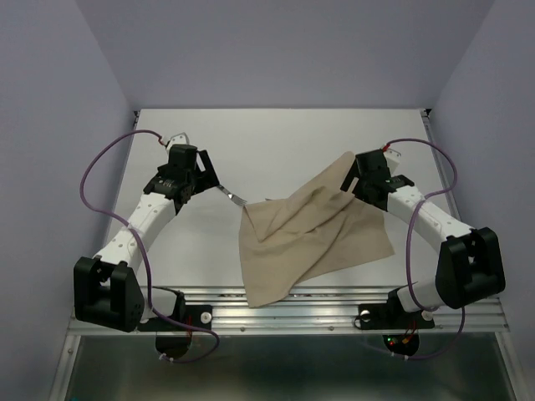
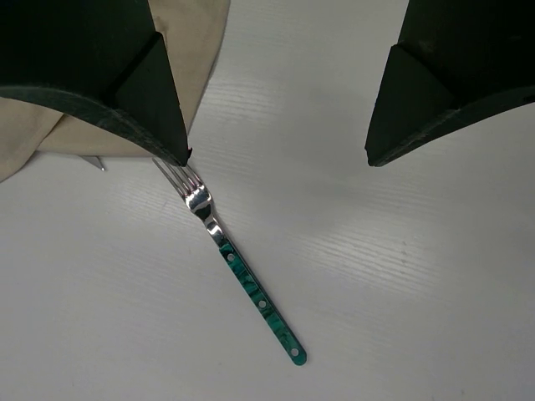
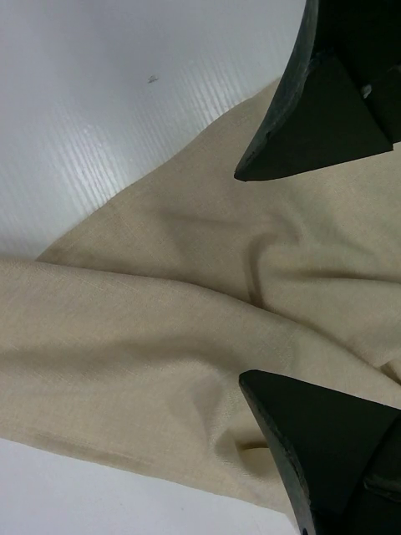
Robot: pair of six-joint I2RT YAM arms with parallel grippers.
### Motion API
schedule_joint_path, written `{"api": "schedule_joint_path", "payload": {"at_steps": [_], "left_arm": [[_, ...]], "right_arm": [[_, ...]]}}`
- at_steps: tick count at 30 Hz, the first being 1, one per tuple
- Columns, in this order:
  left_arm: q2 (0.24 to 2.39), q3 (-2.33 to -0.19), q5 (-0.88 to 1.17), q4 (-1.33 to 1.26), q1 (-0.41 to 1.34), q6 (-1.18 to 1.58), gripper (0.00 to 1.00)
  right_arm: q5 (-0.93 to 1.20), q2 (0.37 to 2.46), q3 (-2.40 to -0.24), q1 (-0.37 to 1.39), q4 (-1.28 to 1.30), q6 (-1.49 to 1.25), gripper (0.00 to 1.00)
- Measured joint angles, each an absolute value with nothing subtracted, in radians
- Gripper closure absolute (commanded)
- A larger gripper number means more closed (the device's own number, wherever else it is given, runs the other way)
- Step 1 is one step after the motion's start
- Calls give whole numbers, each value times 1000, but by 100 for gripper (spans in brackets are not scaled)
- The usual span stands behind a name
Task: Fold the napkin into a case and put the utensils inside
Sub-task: Pick up the crumpled napkin from the center of the board.
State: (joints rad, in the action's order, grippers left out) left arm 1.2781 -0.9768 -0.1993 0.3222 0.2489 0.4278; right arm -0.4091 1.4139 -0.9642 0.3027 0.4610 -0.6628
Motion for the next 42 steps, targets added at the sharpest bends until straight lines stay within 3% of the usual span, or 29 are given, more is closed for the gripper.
{"api": "schedule_joint_path", "payload": {"at_steps": [19,21,24,27,28,32,42], "left_arm": [[1265,-974,-105,298,281,429,1],[1267,-974,-105,299,281,432,1],[1270,-974,-102,302,284,440,1],[1272,-974,-96,305,289,447,1],[1272,-974,-93,307,291,448,1],[1272,-974,-88,312,294,455,1],[1286,-975,-62,323,300,470,1]], "right_arm": [[-241,1454,-950,378,372,-630,3],[-224,1506,-979,394,361,-624,8],[-191,1600,-1021,406,338,-620,26],[-176,1669,-1047,407,327,-627,52],[-173,1683,-1053,407,327,-626,68],[-172,1710,-1060,407,328,-643,99],[-270,1464,-1127,406,384,-593,99]]}}
